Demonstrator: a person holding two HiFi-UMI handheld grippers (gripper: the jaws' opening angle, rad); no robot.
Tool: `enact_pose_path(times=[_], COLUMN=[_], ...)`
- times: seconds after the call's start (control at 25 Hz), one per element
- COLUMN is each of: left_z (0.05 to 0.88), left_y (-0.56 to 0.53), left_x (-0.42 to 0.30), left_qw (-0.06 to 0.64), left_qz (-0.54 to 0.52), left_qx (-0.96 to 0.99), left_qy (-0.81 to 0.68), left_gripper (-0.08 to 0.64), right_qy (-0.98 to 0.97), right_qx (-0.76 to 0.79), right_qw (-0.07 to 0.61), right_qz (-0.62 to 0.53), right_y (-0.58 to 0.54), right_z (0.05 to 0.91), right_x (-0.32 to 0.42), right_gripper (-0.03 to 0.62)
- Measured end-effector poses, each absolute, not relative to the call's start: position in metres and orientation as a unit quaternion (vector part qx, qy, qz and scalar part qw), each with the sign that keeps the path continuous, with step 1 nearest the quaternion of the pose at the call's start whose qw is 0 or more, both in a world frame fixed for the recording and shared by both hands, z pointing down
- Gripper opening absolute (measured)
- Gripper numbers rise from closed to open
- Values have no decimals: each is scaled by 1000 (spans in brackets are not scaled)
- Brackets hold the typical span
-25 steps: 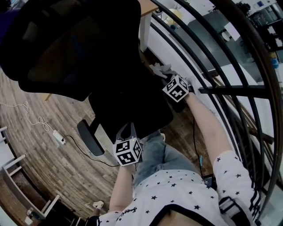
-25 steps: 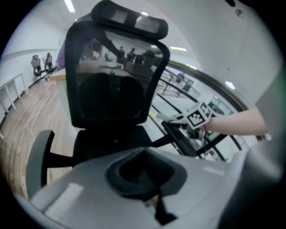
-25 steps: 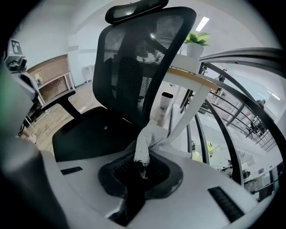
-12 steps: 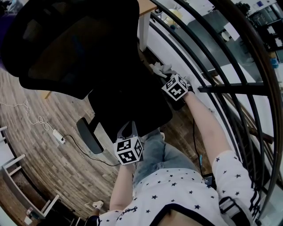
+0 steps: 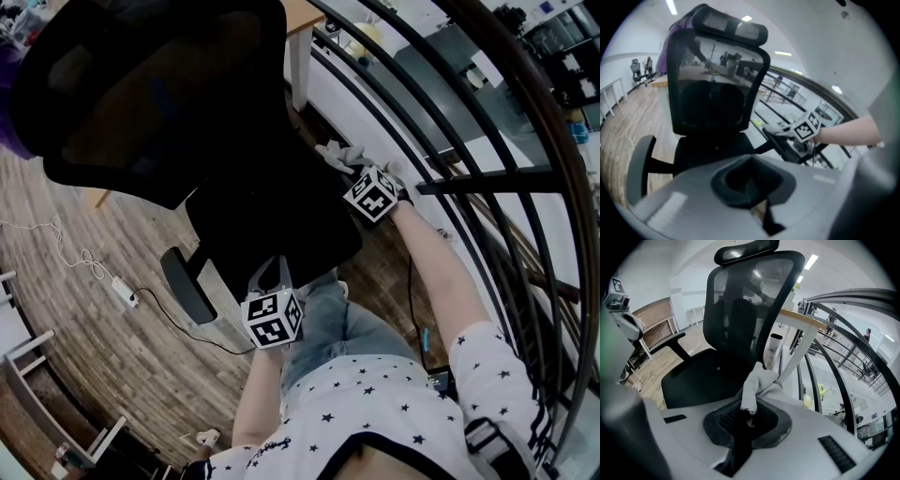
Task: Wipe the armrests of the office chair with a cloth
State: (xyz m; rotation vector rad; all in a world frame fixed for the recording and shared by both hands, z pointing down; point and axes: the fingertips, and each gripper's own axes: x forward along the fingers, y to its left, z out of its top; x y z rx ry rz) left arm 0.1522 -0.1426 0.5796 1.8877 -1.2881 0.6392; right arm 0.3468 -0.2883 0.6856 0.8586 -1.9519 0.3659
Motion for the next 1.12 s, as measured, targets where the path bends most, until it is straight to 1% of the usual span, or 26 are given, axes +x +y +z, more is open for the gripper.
enact_pose_path(times=[1.12], left_z=[567], left_y=[-110], left_x=[167], left_qw=[354], left_qz=[241], left_qx=[758], left_qy=[-492], left_gripper=[2], right_qy=[-789], right_qx=[343], right_qw=[482], right_qz=[168], right_y=[-198], right_z=[689], right_x=[369], right_gripper=[32])
